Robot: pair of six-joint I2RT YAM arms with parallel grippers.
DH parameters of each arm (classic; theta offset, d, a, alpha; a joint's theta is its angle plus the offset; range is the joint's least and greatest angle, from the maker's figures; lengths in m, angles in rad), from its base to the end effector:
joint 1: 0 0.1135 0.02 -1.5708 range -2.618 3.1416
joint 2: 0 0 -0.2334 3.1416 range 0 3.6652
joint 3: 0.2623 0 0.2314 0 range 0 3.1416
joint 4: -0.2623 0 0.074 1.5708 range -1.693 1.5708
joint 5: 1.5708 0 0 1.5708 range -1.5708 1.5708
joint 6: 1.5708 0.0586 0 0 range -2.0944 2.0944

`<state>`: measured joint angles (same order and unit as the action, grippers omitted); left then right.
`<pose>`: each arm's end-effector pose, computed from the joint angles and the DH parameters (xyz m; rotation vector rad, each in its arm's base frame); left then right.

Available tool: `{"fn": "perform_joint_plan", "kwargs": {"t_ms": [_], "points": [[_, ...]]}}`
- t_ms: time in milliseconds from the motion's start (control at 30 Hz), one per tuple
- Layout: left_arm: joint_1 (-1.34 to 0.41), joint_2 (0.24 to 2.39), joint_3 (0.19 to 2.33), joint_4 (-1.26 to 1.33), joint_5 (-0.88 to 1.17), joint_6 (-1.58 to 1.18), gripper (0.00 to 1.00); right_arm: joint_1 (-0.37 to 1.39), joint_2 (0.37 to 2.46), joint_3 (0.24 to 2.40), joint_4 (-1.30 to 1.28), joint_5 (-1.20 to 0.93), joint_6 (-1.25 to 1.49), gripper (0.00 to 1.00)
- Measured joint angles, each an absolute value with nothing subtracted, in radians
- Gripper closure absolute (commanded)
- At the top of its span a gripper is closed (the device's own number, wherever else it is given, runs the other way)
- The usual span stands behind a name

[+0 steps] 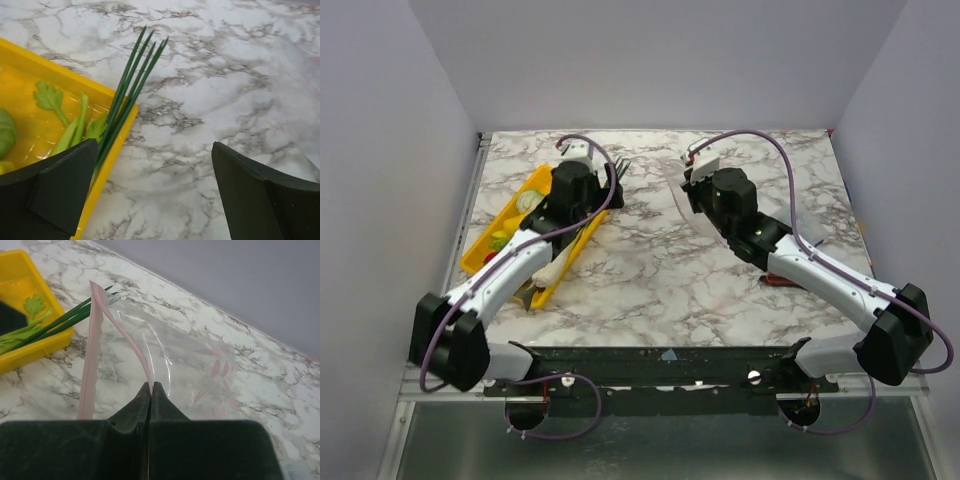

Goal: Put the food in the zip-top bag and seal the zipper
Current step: Pick up the fake vegetable from the bin.

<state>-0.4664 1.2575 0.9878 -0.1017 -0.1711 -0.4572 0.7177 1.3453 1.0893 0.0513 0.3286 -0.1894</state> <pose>0.2744 -0.1270 0.2860 -0.1059 1.9599 -0.4465 0.2580 0.2001 0.3161 -0.5544 1.6760 0.0917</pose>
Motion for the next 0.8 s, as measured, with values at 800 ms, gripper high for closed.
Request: {"fn": "perform_joint_plan", "kwargs": {"t_ms": [800], "points": [[-0.438,2.259,2.055,-0.618,-0.343,-0.105,0.27,0.718,1.258,1.032,0.080,0.302,-0.200,0.99]]}}
